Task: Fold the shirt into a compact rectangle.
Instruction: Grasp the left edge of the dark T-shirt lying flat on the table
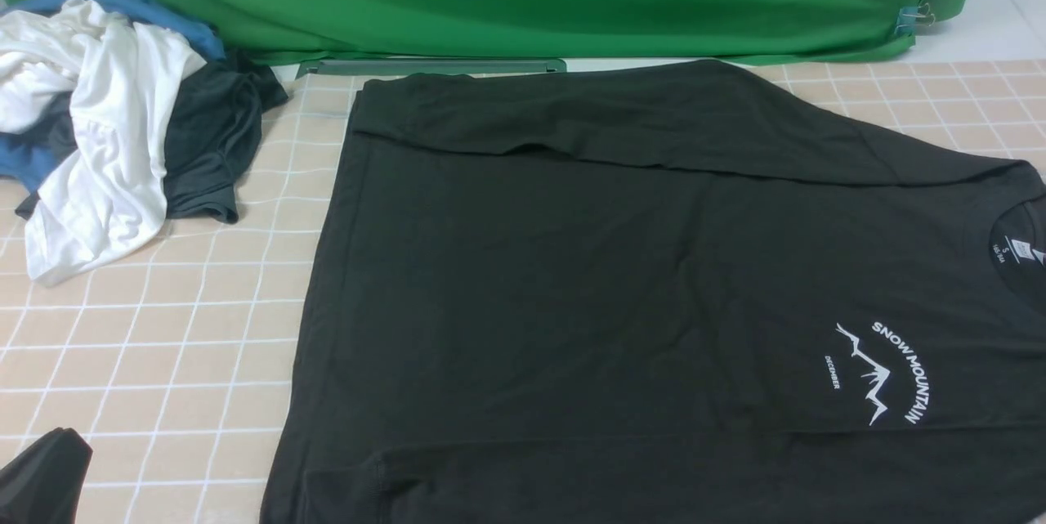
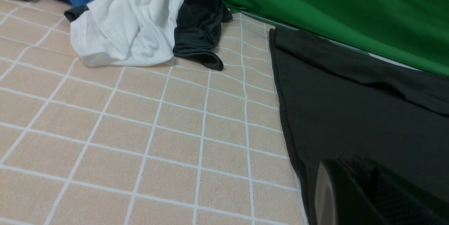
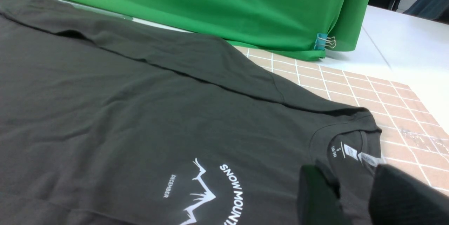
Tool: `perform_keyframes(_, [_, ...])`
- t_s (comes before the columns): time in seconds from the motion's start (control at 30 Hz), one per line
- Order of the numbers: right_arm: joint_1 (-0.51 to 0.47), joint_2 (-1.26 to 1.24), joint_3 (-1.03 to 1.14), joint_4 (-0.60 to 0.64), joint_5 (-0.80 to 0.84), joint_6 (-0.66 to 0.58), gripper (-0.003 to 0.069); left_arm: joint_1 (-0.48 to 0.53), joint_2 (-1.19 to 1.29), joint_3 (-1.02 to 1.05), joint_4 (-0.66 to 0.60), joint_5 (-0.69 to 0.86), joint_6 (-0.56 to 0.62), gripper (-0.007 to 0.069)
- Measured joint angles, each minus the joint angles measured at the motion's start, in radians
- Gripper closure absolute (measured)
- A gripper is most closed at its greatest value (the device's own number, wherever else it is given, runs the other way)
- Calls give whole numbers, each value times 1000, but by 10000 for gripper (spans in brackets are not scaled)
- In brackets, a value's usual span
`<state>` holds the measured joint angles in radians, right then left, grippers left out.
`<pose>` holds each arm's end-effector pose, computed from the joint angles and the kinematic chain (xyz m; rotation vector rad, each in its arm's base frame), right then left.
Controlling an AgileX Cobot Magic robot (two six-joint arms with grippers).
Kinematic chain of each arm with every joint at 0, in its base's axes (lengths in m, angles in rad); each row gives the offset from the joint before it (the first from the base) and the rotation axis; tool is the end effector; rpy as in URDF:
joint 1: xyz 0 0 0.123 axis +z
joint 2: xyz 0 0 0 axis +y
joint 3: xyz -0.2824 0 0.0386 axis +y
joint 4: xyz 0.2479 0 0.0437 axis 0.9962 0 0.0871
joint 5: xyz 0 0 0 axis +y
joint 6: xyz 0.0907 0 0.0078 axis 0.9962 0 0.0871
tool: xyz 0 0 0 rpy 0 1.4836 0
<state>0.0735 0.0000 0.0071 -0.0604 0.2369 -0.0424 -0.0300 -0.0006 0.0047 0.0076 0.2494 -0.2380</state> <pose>0.0556 0.0028 0.1892 -0.1402 1.7216 -0.0326 0.0554 -0.0015 0.1889 -0.1757 1.7320 -0.1898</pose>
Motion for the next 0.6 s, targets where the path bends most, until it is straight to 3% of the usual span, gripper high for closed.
perform_keyframes(0.47, [0, 0, 0, 0, -7, -4, 412, 0, 0, 0, 25, 0, 0, 607])
perform_keyframes(0.6, [0, 0, 0, 0, -99, -7, 412, 0, 0, 0, 28, -5, 0, 607])
